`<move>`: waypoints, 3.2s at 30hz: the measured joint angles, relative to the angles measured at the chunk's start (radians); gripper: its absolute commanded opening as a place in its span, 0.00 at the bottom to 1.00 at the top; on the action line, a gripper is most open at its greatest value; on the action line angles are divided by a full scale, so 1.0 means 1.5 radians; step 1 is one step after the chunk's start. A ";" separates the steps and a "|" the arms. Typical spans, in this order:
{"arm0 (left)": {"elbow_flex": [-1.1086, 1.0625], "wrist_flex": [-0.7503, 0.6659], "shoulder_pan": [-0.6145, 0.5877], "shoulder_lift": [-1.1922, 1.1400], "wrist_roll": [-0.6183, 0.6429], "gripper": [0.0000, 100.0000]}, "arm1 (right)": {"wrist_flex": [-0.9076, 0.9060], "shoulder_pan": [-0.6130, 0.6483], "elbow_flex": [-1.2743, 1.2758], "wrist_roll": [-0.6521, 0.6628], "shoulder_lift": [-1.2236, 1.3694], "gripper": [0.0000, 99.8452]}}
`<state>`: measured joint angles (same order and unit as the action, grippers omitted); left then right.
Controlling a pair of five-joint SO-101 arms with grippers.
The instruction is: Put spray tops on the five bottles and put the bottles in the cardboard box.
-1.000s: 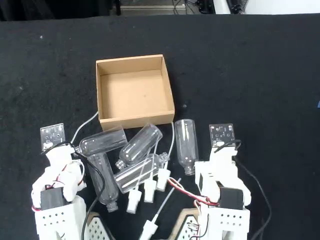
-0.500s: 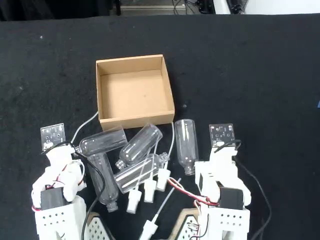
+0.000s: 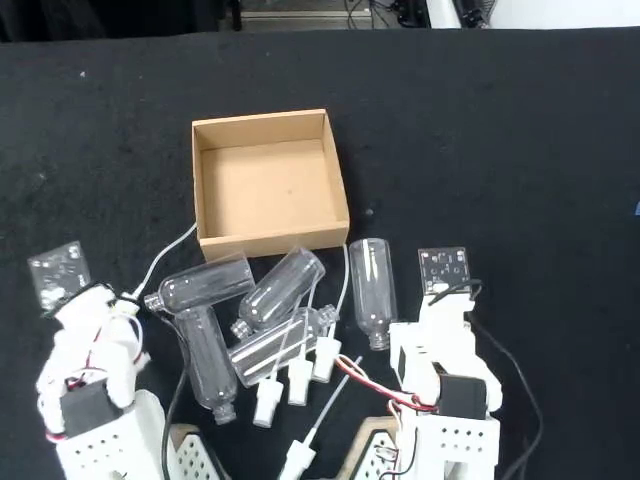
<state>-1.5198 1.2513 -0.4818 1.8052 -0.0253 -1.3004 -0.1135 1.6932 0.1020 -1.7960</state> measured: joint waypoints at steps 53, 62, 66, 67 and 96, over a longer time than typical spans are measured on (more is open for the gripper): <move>0.337 0.068 0.224 -0.443 -0.146 0.32 | 0.215 -0.008 -0.024 0.076 0.000 0.13; 0.326 0.027 0.212 -0.506 -0.147 0.33 | 0.216 -0.007 -0.016 0.076 0.000 0.13; 0.300 0.028 0.230 -0.571 -0.146 0.33 | 0.216 -0.007 -0.016 0.076 0.000 0.13; 0.289 0.028 0.240 -0.585 -0.141 0.33 | 0.216 -0.007 -0.016 0.076 0.000 0.13; 0.116 -0.140 0.319 -0.622 0.030 0.09 | 0.216 -0.007 -0.005 0.076 0.000 0.14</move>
<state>-1.3464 1.0411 -0.0031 0.8723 0.0192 -0.9766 -0.1243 1.6855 0.2156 -1.7960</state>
